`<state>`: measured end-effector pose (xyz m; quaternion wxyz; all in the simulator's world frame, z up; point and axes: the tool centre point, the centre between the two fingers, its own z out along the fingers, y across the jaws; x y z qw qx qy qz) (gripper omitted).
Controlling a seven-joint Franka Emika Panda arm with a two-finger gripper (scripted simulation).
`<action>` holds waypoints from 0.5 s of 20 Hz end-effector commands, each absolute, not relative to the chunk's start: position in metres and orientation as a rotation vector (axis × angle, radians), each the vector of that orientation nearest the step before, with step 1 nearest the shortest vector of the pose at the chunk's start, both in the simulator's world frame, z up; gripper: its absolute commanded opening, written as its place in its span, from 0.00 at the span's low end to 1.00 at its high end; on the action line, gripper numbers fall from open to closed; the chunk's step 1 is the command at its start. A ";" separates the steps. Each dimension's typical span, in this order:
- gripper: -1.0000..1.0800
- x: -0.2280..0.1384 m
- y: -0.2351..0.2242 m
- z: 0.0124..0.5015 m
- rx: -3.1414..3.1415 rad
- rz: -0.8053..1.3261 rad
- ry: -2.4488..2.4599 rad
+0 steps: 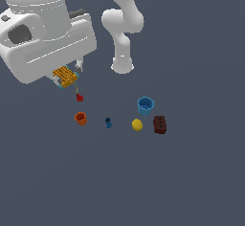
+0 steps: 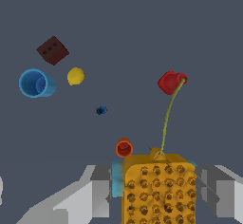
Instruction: Pick up a designated object from a clutter of objects.
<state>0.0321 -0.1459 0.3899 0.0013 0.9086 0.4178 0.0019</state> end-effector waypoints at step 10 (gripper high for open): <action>0.00 0.033 -0.146 0.437 2.855 0.000 1.311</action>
